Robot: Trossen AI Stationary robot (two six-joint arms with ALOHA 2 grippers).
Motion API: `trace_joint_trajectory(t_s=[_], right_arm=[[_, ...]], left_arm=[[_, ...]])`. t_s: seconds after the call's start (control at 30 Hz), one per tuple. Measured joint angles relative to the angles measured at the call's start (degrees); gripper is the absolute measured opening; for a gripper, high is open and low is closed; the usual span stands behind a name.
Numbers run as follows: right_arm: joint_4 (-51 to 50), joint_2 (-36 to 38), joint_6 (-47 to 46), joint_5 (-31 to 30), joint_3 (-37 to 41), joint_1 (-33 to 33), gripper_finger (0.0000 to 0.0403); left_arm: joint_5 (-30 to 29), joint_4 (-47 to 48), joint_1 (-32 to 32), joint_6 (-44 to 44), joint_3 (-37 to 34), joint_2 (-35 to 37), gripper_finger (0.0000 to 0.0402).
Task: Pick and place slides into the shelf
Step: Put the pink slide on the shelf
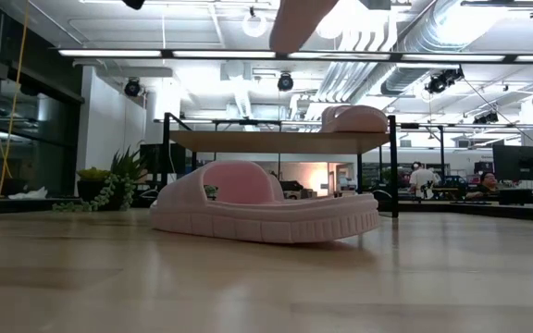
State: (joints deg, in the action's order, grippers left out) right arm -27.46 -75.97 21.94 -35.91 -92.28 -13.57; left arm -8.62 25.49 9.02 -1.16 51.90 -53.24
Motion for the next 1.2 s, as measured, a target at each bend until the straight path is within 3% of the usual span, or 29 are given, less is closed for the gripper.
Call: trace_joint_trajectory(t_s=[0.23, 0.37, 0.57, 0.8, 1.2], right_arm=[[11.9, 2.5, 0.0, 1.4, 13.1, -2.9, 0.0000], [19.2, 2.6, 0.1, -2.1, 20.0, -2.2, 0.0000], [31.2, 2.6, 3.4, -12.4, 28.6, 1.7, 0.0000], [38.0, 2.6, 4.0, -23.8, 33.4, 7.8, 0.0000], [39.4, -2.9, 1.3, -29.6, 34.3, 12.7, 0.0000]], left_arm=[[0.0, 0.0, 0.0, 0.0, 0.0, 0.0, 0.0171], [0.0, 0.0, 0.0, 0.1, 0.0, -0.1, 0.0170], [0.0, -0.1, 0.0, 0.1, 0.0, -0.5, 0.0170], [0.0, 0.0, 0.0, 0.1, 0.0, -1.0, 0.0170], [0.0, -1.1, 0.0, 0.1, 0.0, -1.4, 0.0170]])
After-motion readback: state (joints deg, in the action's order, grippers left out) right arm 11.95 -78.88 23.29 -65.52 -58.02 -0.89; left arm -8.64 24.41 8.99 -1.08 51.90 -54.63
